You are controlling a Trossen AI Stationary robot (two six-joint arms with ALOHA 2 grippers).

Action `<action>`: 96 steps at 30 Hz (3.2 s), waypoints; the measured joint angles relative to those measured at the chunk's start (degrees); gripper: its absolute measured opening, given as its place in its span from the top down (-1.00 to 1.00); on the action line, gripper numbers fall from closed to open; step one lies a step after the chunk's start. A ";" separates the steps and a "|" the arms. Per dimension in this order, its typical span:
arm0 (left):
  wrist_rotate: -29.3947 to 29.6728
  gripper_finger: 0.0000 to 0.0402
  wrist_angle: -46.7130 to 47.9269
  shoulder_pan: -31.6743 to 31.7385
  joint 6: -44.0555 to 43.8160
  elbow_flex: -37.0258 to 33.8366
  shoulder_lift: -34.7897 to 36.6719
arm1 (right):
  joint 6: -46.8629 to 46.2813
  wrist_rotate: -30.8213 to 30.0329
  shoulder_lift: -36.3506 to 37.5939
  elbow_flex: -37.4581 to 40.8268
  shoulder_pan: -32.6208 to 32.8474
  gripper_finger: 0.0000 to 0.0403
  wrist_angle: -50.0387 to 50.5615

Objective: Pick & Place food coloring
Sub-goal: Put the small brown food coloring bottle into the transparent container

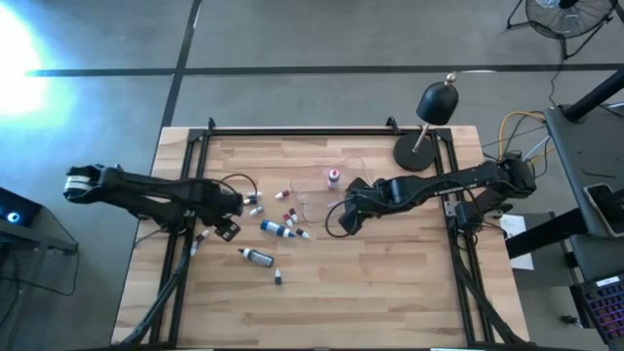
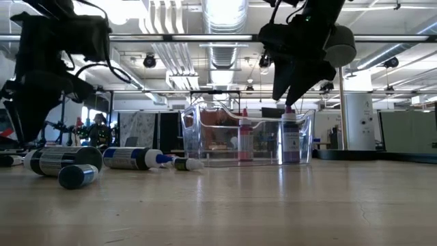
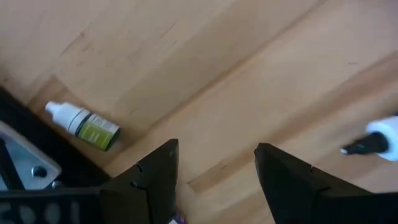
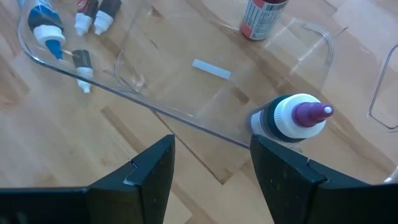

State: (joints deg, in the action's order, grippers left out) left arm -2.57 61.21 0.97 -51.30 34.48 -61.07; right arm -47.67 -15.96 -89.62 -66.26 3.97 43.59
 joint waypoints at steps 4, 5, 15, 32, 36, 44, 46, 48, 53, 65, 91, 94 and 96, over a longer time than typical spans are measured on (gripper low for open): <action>-0.19 0.07 0.37 -0.01 -0.70 0.00 -5.03 | 1.23 0.83 0.00 0.05 -0.06 -0.01 0.01; -0.60 0.07 0.65 -0.07 -0.07 0.00 -6.09 | 1.50 0.87 0.00 0.05 -0.07 -0.01 0.02; -4.48 0.08 3.13 -2.97 6.28 0.02 -16.98 | 2.10 1.04 0.00 0.36 -0.04 -0.01 0.15; -8.81 0.08 1.31 -3.04 10.31 -1.36 -25.33 | 1.85 1.50 0.00 3.82 -0.04 -0.01 -0.12; -8.13 0.14 1.03 -3.06 10.86 -1.44 -24.44 | 1.72 1.50 0.00 4.20 -0.02 -0.01 -0.48; -5.50 0.40 -0.25 -3.08 10.42 -1.61 -22.34 | 2.38 1.48 0.00 4.25 -0.02 -0.01 -0.72; -5.05 0.45 -0.32 -3.06 10.39 -1.62 -22.21 | 2.46 1.48 0.00 4.25 -0.09 -0.01 -0.74; -4.78 0.49 -0.40 -3.06 10.52 -1.62 -22.19 | 2.46 1.48 0.00 4.25 -0.10 -0.01 -0.74; -4.63 0.61 -0.83 -3.06 11.49 -1.64 -22.19 | 2.64 1.46 0.00 4.25 -0.28 -0.01 -0.94; 2.09 0.81 -2.12 -3.05 11.20 3.05 -21.46 | 2.92 0.90 0.11 3.81 -0.24 -0.01 -1.22; 17.01 0.83 -76.61 4.15 21.69 1.25 -3.05 | 2.13 -5.47 10.29 3.67 -0.24 -0.01 -2.17; 16.08 0.83 -76.72 4.54 22.66 2.77 -8.26 | 1.15 -5.71 11.80 3.68 -0.26 -0.01 -2.04; 15.39 0.82 -77.19 4.55 23.92 4.58 -11.62 | 0.87 -5.71 12.40 3.72 -0.24 -0.01 -2.02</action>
State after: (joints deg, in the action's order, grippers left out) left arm 12.82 -15.99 5.52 -27.38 39.06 -72.70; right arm -46.80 -21.67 -77.22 -62.54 3.73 41.58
